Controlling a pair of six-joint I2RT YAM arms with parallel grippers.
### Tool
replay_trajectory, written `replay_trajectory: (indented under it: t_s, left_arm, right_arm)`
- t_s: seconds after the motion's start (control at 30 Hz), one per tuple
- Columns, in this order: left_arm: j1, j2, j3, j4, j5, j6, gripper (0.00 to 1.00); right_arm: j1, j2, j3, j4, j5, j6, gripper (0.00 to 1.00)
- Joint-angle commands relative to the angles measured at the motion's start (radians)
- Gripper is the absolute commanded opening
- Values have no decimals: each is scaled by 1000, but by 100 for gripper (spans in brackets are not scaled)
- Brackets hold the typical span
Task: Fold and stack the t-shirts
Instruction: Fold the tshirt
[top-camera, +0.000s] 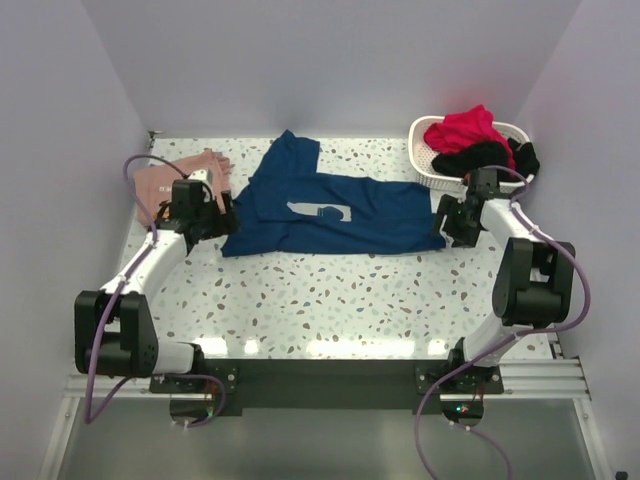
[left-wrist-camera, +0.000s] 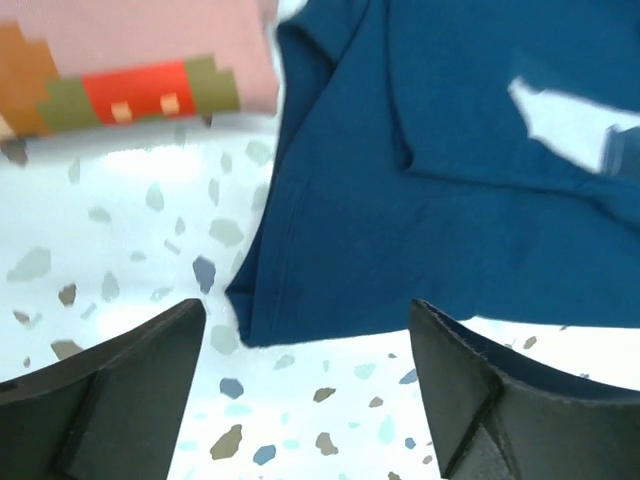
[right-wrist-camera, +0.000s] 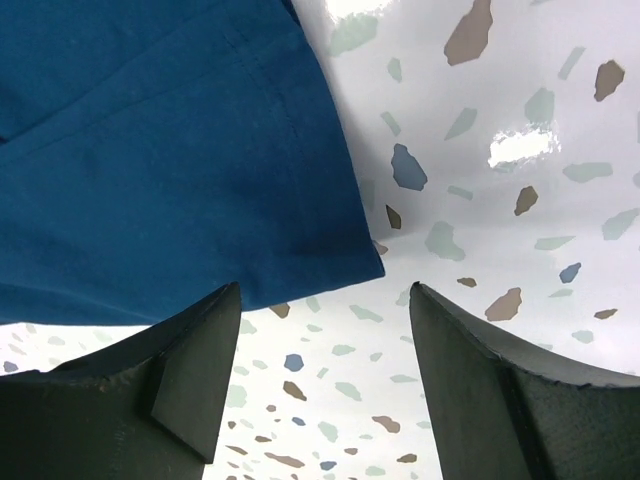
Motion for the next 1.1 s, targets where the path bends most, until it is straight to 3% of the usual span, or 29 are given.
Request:
replay_trajectory:
  t_s: [0.0, 0.27, 0.53, 1.07]
  left_arm:
    - [12, -4, -55, 66, -41, -27, 86]
    - [12, 70, -113, 118, -62, -50, 73]
    - [12, 113, -123, 174, -21, -59, 70]
    - [13, 190, -147, 240, 23, -73, 69]
  right_arm:
    - [-11, -28, -29, 70, -73, 25, 71]
    - [-24, -11, -49, 86, -86, 31, 71]
    - [-102, -20, -115, 155, -219, 71, 69]
    - [-107, 23, -131, 181, -234, 81, 57]
